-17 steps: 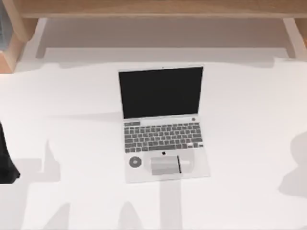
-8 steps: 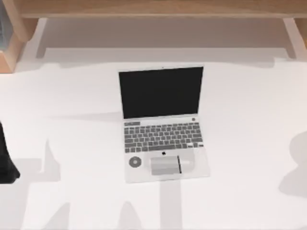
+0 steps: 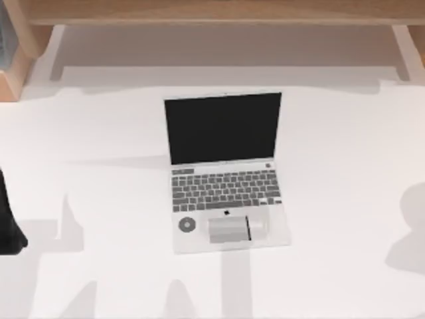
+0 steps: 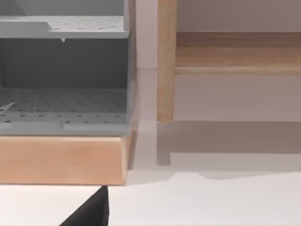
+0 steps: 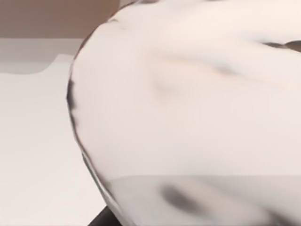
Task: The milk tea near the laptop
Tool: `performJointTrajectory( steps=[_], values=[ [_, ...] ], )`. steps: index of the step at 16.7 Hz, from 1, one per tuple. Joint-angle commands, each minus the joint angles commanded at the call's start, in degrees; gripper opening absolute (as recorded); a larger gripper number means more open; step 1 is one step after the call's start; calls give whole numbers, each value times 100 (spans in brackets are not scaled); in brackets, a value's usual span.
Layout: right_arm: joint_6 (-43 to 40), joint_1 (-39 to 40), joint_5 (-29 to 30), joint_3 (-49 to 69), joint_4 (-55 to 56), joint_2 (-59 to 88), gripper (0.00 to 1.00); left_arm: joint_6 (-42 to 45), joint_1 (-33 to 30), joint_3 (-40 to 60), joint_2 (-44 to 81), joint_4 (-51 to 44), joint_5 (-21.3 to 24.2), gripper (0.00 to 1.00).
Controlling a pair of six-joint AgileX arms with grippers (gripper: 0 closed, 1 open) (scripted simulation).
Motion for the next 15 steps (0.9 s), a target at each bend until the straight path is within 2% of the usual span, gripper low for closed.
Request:
performJointTrajectory(
  steps=[12, 15],
  values=[
    [16, -2, -9, 47, -500, -415, 0, 0, 0, 0, 0, 0, 0, 100],
    [130, 340, 236, 248, -323, -590, 0, 0, 0, 0, 0, 0, 0, 100]
  ],
)
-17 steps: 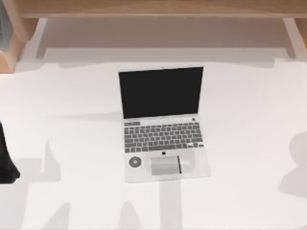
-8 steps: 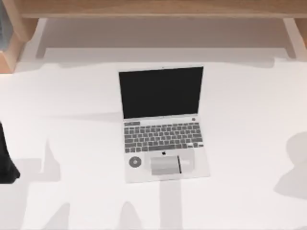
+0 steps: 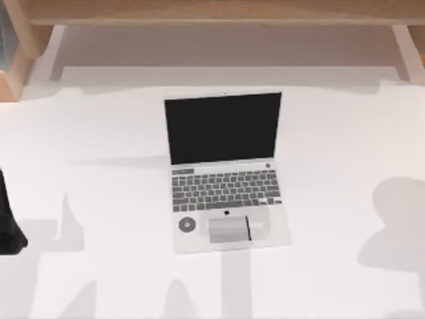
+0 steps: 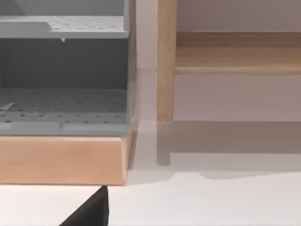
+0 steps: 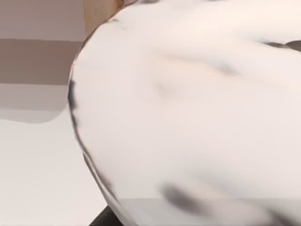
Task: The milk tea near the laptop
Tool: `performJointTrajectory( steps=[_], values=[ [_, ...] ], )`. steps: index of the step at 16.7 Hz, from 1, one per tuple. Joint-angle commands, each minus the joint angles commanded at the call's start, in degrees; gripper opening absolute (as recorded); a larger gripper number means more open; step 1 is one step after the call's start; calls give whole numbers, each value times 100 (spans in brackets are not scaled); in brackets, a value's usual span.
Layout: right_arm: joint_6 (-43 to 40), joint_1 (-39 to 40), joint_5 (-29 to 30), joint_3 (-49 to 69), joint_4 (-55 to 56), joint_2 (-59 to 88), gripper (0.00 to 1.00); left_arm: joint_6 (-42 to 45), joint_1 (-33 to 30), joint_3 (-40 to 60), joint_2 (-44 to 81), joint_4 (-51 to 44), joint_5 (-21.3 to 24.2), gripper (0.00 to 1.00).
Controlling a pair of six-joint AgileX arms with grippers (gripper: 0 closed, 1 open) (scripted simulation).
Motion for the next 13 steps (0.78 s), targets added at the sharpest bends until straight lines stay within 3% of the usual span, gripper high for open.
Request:
performJointTrajectory(
  steps=[8, 13],
  values=[
    [817, 2790, 1698, 480, 149, -203, 0, 0, 0, 0, 0, 0, 0, 100],
    [1385, 4102, 2826, 692, -56, -162, 0, 0, 0, 0, 0, 0, 0, 100]
  ],
)
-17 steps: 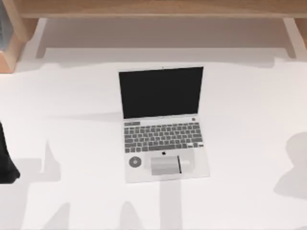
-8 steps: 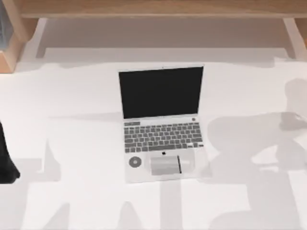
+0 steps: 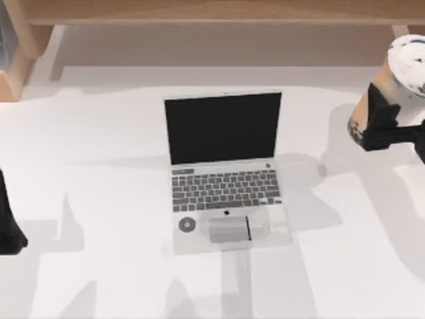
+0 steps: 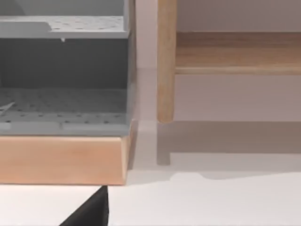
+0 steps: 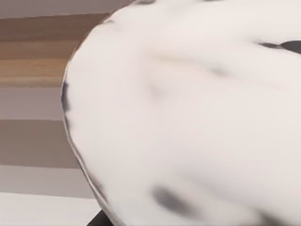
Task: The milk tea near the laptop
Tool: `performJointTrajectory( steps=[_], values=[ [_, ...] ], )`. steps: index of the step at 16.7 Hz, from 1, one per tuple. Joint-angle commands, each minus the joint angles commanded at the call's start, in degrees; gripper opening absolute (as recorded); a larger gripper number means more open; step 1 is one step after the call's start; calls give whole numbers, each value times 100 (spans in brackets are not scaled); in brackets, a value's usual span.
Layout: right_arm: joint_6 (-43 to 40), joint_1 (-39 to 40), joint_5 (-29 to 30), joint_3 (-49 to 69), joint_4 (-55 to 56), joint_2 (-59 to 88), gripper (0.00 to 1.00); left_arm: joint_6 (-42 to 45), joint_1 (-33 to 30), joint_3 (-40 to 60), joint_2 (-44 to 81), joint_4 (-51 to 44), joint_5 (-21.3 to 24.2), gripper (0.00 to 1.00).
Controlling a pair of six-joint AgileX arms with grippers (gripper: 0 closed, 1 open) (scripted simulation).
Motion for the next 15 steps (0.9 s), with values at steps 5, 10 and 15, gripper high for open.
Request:
performJointTrajectory(
  steps=[5, 10, 15],
  values=[
    [494, 1134, 1190, 155, -528, 91, 0, 0, 0, 0, 0, 0, 0, 100],
    [879, 2191, 2806, 317, -1579, 68, 0, 0, 0, 0, 0, 0, 0, 100],
    [1058, 2786, 3757, 432, -2404, -70, 0, 0, 0, 0, 0, 0, 0, 100]
  ],
)
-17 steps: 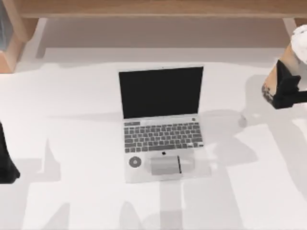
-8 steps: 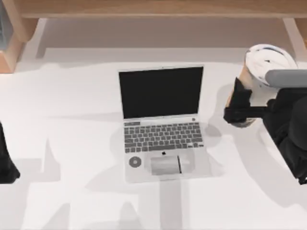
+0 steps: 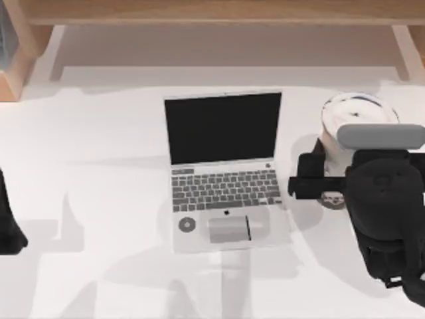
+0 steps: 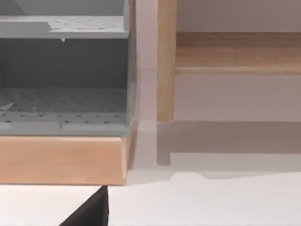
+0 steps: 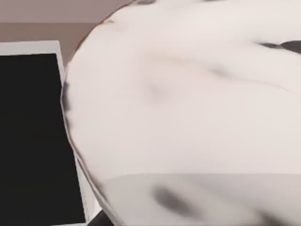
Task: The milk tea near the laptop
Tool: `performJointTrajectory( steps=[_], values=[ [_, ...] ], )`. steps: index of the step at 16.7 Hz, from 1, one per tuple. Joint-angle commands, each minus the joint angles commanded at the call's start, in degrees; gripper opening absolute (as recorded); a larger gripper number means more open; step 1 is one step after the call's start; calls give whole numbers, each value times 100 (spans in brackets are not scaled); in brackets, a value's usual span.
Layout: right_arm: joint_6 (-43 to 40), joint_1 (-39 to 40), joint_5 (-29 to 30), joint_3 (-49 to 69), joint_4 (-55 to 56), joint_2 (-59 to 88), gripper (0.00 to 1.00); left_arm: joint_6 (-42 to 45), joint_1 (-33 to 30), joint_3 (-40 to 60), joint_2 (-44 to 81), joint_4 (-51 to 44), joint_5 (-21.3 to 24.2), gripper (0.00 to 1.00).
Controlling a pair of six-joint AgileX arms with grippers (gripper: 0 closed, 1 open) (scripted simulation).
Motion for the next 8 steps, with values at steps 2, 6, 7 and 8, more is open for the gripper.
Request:
performJointTrajectory(
  steps=[2, 6, 7, 8],
  values=[
    [4, 14, 19, 3, -19, -4, 0, 0, 0, 0, 0, 0, 0, 100],
    [9, -7, 3, -18, -3, 15, 0, 0, 0, 0, 0, 0, 0, 100],
    [9, 10, -11, -24, 34, 14, 0, 0, 0, 0, 0, 0, 0, 100],
    [8, 40, -31, -32, 98, 10, 0, 0, 0, 0, 0, 0, 0, 100]
  ],
)
